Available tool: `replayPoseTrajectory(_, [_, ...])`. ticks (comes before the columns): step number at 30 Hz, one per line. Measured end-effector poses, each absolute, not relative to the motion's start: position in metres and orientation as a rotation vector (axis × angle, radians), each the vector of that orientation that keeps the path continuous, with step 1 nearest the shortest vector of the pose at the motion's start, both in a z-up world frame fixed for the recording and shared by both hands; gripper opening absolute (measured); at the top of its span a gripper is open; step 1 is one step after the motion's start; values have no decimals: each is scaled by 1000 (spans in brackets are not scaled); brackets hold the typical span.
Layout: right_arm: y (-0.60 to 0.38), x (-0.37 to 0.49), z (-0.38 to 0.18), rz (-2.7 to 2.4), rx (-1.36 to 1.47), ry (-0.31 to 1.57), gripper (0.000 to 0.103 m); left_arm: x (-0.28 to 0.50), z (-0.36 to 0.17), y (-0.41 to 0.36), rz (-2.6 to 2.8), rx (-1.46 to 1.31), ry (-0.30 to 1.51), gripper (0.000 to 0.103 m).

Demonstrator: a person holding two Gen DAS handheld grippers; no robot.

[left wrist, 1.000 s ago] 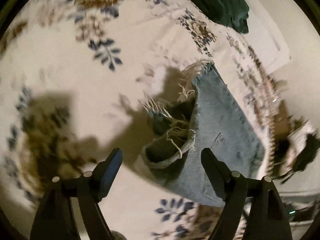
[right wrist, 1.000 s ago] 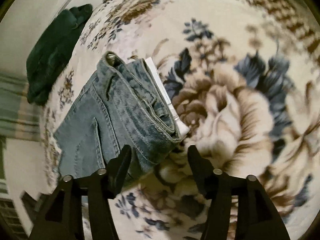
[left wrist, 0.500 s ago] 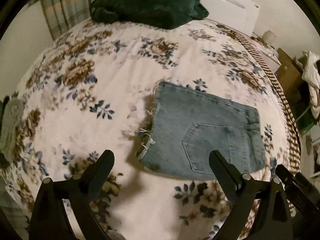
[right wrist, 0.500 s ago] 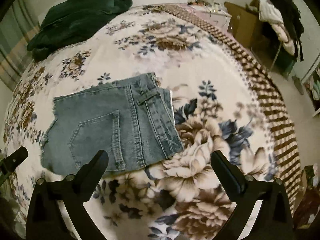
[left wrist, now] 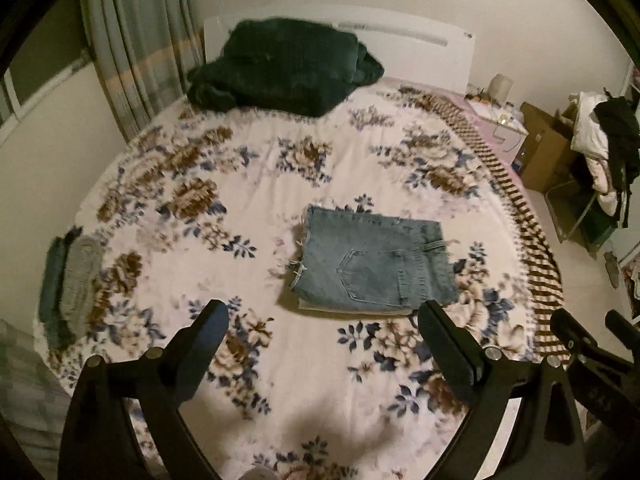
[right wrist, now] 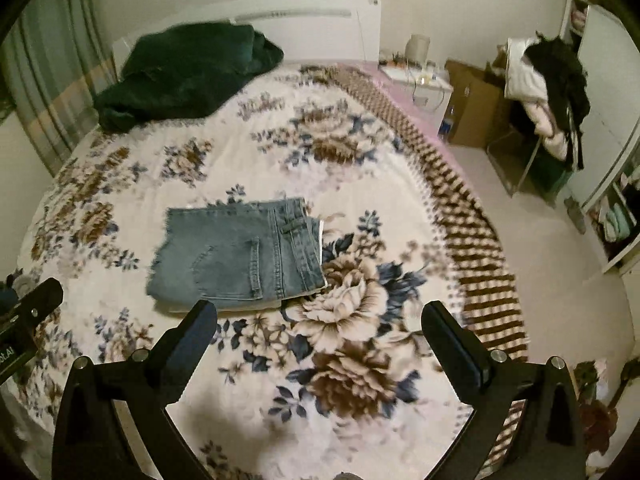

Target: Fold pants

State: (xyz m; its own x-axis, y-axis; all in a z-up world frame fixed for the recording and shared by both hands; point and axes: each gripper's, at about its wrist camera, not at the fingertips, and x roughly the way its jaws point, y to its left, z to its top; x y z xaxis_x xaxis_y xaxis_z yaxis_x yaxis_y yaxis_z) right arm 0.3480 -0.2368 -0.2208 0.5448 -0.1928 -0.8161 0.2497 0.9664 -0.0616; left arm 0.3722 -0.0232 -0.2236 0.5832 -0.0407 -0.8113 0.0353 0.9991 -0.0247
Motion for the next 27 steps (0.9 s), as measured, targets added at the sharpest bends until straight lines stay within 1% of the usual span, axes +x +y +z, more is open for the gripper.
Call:
replayPoseTrajectory(8, [-226,244,-90,-233,24,823,103,289,-132,-23,-44,-10,848,97])
replayPoseTrajectory(11, [-222,207,-51,-215,2,785,103,263,-106,-21,-40,-24,824,97])
replayPoseTrajectory(19, [-203,126,30,-184,-35,702,103,211,-50,-16,-47,-22,756,97])
replayPoseTrajectory(27, [-184,86,82,-186,-16,668,103,190,-27,-1,-57,-27,742,97])
